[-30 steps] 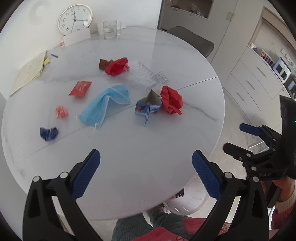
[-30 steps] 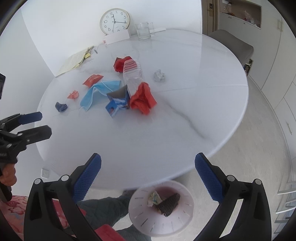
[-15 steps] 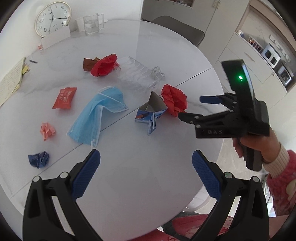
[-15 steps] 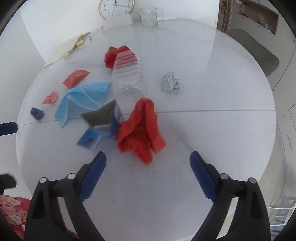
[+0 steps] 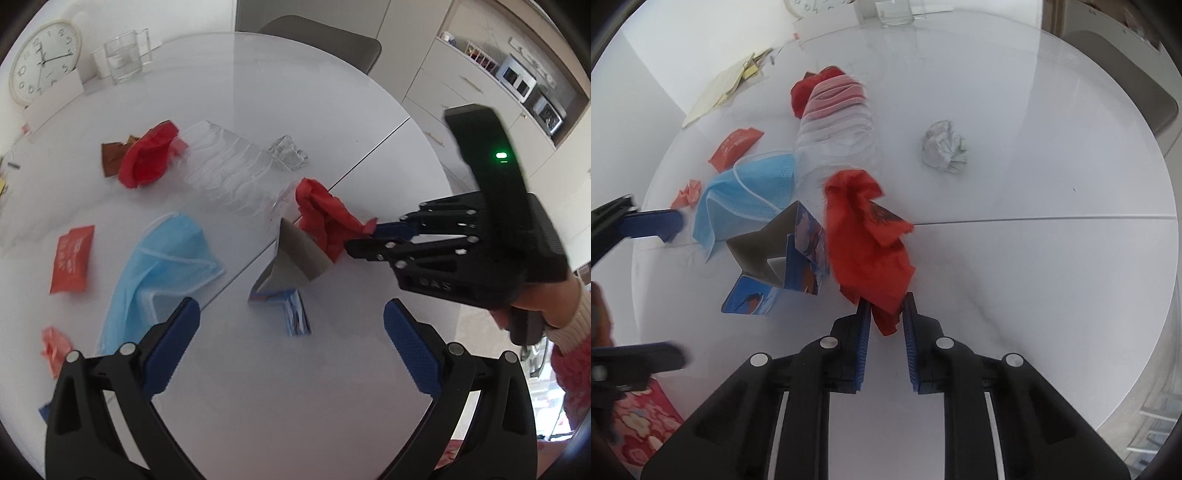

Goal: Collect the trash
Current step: 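Grasp the red cloth with the right tool while the left tool grasps the paper carton, then carry the red cloth and paper carton to the wastebasket and release both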

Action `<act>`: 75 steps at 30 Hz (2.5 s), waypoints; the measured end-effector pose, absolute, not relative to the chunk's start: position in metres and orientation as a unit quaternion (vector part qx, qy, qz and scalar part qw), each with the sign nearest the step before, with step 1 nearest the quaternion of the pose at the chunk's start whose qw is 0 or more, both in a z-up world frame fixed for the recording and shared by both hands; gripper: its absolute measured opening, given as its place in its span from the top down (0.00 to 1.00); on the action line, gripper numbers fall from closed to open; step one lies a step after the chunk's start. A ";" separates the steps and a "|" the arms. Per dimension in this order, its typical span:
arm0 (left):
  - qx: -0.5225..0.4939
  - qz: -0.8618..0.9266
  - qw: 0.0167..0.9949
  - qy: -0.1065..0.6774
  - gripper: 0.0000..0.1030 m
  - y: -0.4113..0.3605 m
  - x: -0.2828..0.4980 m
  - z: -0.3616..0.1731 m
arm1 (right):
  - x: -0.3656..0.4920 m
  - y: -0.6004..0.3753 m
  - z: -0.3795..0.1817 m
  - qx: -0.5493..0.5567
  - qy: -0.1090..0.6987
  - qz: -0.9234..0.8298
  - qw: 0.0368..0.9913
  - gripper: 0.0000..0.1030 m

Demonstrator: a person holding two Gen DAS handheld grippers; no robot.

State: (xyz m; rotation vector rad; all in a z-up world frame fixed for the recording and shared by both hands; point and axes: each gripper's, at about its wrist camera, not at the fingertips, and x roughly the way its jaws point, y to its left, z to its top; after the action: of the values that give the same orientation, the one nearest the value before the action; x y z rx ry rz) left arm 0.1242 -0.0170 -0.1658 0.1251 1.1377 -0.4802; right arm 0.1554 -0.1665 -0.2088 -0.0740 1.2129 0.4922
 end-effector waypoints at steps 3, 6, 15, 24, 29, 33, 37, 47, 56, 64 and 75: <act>0.072 -0.231 0.813 0.529 0.08 -0.030 0.135 -0.174 | 0.155 -0.173 -0.207 -0.019 0.564 0.228 0.794 0.84; 0.088 -0.232 0.813 0.526 0.11 -0.040 0.142 -0.180 | 0.154 -0.179 -0.204 -0.009 0.563 0.225 0.795 0.85; 0.086 -0.229 0.806 0.540 0.58 -0.042 0.155 -0.196 | 0.144 -0.202 -0.191 0.029 0.555 0.208 0.805 0.84; 0.060 -0.222 0.808 0.542 0.71 -0.034 0.142 -0.186 | 0.130 -0.212 -0.180 0.045 0.540 0.207 0.814 0.86; 0.051 -0.225 0.810 0.539 0.71 -0.033 0.126 -0.176 | 0.115 -0.219 -0.169 0.051 0.530 0.208 0.820 0.87; 0.039 -0.237 0.808 0.538 0.71 -0.038 0.110 -0.165 | 0.092 -0.228 -0.157 0.055 0.522 0.205 0.826 0.87; 0.042 -0.257 0.809 0.528 0.71 -0.050 0.090 -0.151 | 0.055 -0.241 -0.141 0.047 0.518 0.200 0.830 0.87; 0.048 -0.312 0.788 0.529 0.71 -0.099 0.028 -0.139 | -0.059 -0.292 -0.142 0.047 0.556 0.163 0.814 0.87; 0.061 -0.323 0.779 0.534 0.71 -0.139 -0.014 -0.142 | -0.091 -0.306 -0.200 0.039 0.603 0.154 0.782 0.65; 0.060 -0.316 0.773 0.547 0.71 -0.151 -0.036 -0.151 | -0.091 -0.329 -0.191 0.065 0.579 0.114 0.804 0.14; 0.080 -0.316 0.772 0.546 0.20 -0.165 -0.060 -0.155 | -0.095 -0.353 -0.172 0.062 0.556 0.086 0.825 0.12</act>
State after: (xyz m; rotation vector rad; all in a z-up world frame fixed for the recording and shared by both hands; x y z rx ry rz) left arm -0.0596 -0.1651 -0.1554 0.1726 1.1823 -0.6839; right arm -0.0951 -0.3530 -0.1716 0.1311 1.1813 0.1834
